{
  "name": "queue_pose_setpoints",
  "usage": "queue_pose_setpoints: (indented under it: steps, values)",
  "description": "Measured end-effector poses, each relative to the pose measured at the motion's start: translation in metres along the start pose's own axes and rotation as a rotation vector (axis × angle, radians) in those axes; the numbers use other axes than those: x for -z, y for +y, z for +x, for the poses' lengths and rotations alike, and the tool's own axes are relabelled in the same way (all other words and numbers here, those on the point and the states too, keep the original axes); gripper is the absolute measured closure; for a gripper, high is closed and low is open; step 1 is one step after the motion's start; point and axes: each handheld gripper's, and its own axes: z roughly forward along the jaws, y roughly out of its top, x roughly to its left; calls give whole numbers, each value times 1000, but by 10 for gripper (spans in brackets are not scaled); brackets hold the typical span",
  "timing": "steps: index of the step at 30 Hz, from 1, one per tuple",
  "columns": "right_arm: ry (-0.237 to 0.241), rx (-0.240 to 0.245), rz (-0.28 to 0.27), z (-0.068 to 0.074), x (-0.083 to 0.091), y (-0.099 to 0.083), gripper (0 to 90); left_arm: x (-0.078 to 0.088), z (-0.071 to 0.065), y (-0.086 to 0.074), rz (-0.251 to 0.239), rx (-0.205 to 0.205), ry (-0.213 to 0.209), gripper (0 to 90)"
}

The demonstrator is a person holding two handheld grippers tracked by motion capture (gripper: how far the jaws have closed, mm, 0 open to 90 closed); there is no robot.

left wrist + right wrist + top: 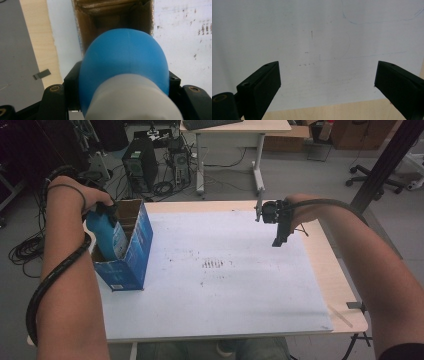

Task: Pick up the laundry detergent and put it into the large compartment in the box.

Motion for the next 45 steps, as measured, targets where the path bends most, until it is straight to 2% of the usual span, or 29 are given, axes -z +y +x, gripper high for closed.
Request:
queue_pose_setpoints:
  steps: [18,26,45]
  values:
    - [0,-5,2,0,-3,-3,67,-36,2,4,26,3,-10,378]
    - [1,-10,0,-1,-4,-4,68,-48,5,3,29,17,-10,378]
    - [5,-8,3,1,-8,-3,69,-76,4,6,66,7,-10,378]
